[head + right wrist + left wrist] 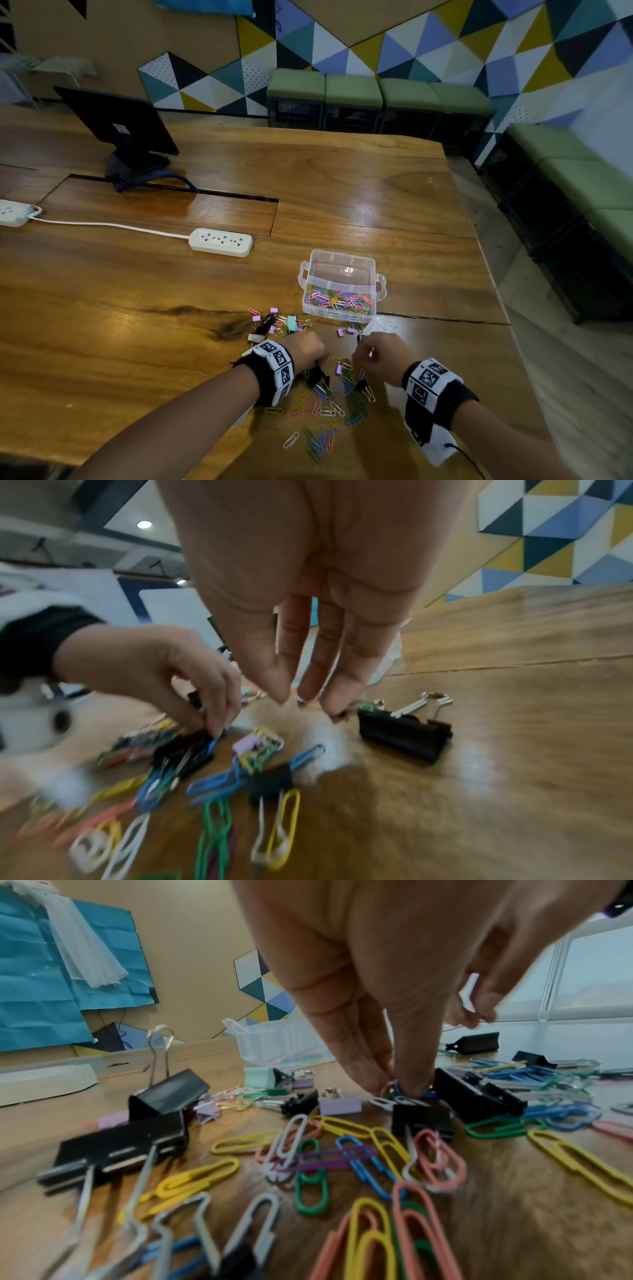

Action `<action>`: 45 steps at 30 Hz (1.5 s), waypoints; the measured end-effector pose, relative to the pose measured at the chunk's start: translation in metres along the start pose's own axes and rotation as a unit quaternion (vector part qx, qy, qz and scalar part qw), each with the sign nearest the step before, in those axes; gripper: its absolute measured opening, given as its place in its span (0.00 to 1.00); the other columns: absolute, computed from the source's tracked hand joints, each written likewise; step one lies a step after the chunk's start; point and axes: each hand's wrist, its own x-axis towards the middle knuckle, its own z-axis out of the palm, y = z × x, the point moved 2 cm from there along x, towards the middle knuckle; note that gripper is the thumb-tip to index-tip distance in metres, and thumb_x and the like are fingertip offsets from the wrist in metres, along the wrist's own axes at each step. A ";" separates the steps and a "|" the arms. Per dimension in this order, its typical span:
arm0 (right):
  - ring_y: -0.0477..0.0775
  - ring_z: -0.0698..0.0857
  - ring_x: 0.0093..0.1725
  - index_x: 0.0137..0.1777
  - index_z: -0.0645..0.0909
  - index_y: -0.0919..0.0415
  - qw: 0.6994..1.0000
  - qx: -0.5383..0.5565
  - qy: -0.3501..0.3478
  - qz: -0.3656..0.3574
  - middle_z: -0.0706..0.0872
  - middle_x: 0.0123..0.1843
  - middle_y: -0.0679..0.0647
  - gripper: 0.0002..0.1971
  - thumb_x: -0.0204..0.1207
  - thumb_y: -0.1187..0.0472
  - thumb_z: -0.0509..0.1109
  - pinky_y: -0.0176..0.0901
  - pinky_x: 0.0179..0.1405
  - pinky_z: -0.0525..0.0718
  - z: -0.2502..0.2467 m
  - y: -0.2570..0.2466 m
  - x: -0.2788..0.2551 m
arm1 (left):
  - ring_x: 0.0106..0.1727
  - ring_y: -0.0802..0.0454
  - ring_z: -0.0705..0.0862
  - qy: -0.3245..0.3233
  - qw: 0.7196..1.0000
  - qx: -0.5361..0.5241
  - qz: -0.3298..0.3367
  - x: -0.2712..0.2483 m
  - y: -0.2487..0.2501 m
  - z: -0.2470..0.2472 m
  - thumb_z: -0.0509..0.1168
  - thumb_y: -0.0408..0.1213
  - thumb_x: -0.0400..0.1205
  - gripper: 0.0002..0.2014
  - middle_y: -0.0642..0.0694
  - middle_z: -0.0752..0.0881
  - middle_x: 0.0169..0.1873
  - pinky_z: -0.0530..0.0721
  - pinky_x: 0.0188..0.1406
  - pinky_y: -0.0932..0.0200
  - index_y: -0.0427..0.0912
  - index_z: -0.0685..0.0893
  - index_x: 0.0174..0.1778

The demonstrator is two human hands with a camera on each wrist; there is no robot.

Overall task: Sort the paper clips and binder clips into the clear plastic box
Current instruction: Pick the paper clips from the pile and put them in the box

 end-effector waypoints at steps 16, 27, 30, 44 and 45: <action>0.51 0.80 0.52 0.54 0.80 0.56 0.988 -0.049 -0.022 0.142 0.83 0.56 0.53 0.10 0.73 0.64 0.66 0.34 0.47 0.78 0.031 0.021 -0.026 | 0.63 0.42 0.82 0.038 0.989 -0.121 -0.081 -0.015 -0.008 0.005 0.64 0.31 0.81 0.12 0.39 0.85 0.60 0.79 0.61 0.52 0.36 0.83 0.60; 0.49 0.77 0.45 0.53 0.73 0.56 0.988 -0.054 0.031 0.139 0.81 0.53 0.53 0.09 0.74 0.64 0.65 0.36 0.45 0.80 0.029 0.017 -0.028 | 0.61 0.47 0.80 0.246 0.951 -0.177 -0.057 -0.016 -0.023 -0.050 0.63 0.32 0.82 0.09 0.42 0.83 0.59 0.76 0.60 0.58 0.38 0.83 0.57; 0.49 0.78 0.48 0.54 0.75 0.56 0.993 -0.031 0.060 0.102 0.77 0.55 0.52 0.07 0.76 0.60 0.63 0.36 0.49 0.81 0.029 0.009 -0.027 | 0.61 0.46 0.80 0.283 0.940 -0.178 -0.061 -0.010 -0.024 -0.064 0.64 0.32 0.82 0.08 0.43 0.84 0.58 0.77 0.61 0.57 0.39 0.83 0.56; 0.58 0.61 0.75 0.78 0.54 0.48 0.986 -0.130 -0.102 -0.011 0.60 0.76 0.53 0.54 0.56 0.45 0.82 0.57 0.74 0.72 0.044 -0.005 -0.003 | 0.65 0.45 0.82 0.262 0.915 -0.284 -0.116 0.022 -0.023 -0.078 0.55 0.25 0.85 0.17 0.40 0.84 0.65 0.78 0.64 0.57 0.39 0.80 0.68; 0.57 0.62 0.75 0.78 0.56 0.47 0.989 -0.115 -0.096 -0.010 0.60 0.75 0.52 0.52 0.56 0.45 0.82 0.56 0.74 0.72 0.045 -0.004 -0.002 | 0.66 0.45 0.81 0.262 0.920 -0.269 -0.111 0.021 -0.021 -0.076 0.56 0.26 0.85 0.17 0.41 0.83 0.66 0.78 0.65 0.56 0.40 0.79 0.69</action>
